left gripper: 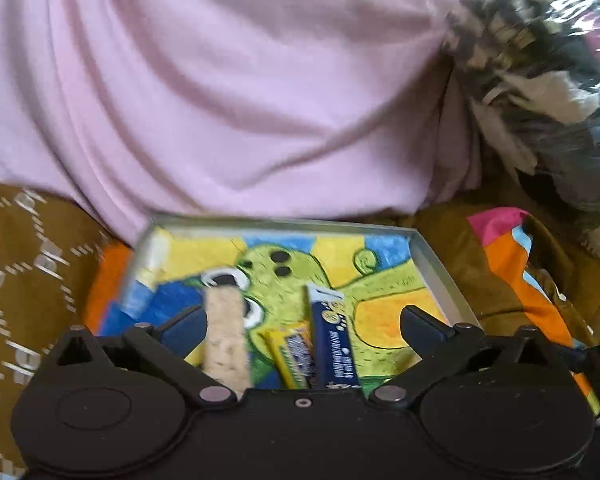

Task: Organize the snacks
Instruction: 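Withdraw both tools from the tray back over the remaining snacks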

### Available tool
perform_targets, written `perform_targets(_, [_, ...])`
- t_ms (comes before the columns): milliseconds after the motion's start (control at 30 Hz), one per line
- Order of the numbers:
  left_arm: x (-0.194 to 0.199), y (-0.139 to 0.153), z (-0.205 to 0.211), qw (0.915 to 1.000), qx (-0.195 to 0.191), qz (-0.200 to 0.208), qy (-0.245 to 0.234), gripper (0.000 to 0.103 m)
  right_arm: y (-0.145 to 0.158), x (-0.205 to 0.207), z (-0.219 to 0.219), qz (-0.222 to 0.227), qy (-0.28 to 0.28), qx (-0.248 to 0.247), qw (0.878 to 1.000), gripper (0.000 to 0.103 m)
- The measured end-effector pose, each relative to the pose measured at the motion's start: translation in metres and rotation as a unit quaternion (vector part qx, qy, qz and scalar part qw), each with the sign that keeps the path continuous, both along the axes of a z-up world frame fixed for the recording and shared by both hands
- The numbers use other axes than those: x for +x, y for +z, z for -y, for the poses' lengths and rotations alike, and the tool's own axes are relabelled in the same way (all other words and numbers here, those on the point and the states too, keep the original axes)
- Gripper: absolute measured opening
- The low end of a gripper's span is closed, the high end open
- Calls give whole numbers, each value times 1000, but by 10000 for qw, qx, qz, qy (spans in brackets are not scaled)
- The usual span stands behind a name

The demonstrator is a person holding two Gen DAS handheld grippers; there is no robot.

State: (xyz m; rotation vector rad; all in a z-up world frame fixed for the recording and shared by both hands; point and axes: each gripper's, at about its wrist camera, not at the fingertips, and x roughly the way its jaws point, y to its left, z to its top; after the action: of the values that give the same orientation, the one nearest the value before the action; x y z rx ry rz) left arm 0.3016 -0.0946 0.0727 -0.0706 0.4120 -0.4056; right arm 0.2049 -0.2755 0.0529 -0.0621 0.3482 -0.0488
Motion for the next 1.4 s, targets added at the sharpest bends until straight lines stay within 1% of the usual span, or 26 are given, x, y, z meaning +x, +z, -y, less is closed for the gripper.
perform_targets(200, [-46,14,-25,9987,23,371,350,102,20,-45,-8,421,-17,160,9990,103])
perform_targets(333, [-81,17,-42,9966,101,594,570,102,29,-76,-22,654,40,124,9978,103])
perform_targets(433, [-107,16,-54,9956,119,706,604,102,32,-101,-35,755,124,58,9971,103])
perform_targets(500, [-123,14,-62,9954,98,704,648,102,32,-117,-44,806,166,5,9966,103])
perform_targets(633, [-155,9,-78,9948,74,665,772,102,30,-146,-59,939,57,-220,9953,103])
perform_targets(733, [-177,6,-87,9936,98,677,901,102,27,-163,-67,932,80,-381,9949,103])
perform_targets(867, [-206,-3,-98,9928,190,718,943,102,20,-181,-74,747,333,-425,9957,103])
perform_targets(1033, [-238,-16,-109,9919,367,717,986,102,2,-203,-79,474,464,-498,9966,103])
perform_targets(1167, [-252,-27,-116,9929,427,546,971,102,-7,-212,-79,246,480,-509,9972,103])
perform_targets(1233, [-256,-35,-119,9930,488,454,975,102,-11,-213,-78,46,528,-460,9975,103])
perform_targets(1400, [-261,-54,-120,9939,684,45,860,102,-26,-213,-77,-414,663,-369,9963,103])
